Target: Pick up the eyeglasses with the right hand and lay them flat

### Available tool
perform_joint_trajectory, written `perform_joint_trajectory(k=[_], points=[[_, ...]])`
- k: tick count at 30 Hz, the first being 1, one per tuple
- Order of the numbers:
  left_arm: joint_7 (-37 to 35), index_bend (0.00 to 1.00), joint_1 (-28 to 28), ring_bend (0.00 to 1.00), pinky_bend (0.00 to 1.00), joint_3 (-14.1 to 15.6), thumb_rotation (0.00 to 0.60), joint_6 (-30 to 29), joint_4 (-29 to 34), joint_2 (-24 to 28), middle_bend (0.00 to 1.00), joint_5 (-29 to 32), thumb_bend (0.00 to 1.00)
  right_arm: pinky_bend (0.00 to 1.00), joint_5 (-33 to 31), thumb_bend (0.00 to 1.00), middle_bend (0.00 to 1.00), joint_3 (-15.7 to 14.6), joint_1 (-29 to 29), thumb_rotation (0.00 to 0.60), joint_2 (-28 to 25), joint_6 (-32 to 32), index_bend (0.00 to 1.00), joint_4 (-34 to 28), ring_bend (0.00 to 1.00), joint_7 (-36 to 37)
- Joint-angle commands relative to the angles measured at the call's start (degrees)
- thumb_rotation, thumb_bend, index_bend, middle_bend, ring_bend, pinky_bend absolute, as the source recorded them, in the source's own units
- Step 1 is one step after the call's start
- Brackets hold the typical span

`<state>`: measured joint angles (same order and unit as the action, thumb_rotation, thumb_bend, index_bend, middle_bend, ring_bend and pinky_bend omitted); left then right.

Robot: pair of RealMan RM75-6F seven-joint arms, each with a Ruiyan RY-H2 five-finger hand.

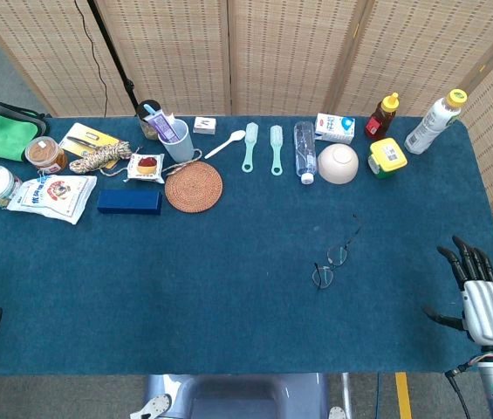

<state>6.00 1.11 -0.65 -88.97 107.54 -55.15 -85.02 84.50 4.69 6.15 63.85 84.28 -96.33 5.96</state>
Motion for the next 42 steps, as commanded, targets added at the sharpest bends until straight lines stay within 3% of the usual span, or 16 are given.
perform_joint_trajectory(k=[1,17,31,42], points=[[0.10,0.13,-0.03,0.08,0.00,-0.01,0.599,0.08,0.05,-0.09,0.08,0.08,0.34,0.00,0.07,0.13,0.00,0.02,0.17,0.600,0.01,-0.33,0.12,0.06,0.00,0.42],[0.64,0.13,-0.32,0.08,0.00,-0.17,0.600,0.26,0.46,-0.22,0.08,-0.12,0.34,0.00,2.34,0.13,0.00,0.00,1.58,0.600,-0.80,-2.22,0.12,-0.67,0.00,7.79],[0.17,0.13,-0.24,0.08,0.00,-0.24,0.600,0.02,0.58,0.26,0.08,-0.18,0.34,0.01,8.93,0.13,0.00,-1.59,6.87,0.600,-2.62,-8.14,0.14,-1.53,0.00,30.25],[0.25,0.13,-0.21,0.08,0.00,-0.40,0.600,0.14,0.14,0.23,0.08,0.49,0.34,0.10,10.05,0.13,0.10,-1.28,12.60,0.600,-1.26,-13.56,0.22,-0.30,0.08,44.60]])
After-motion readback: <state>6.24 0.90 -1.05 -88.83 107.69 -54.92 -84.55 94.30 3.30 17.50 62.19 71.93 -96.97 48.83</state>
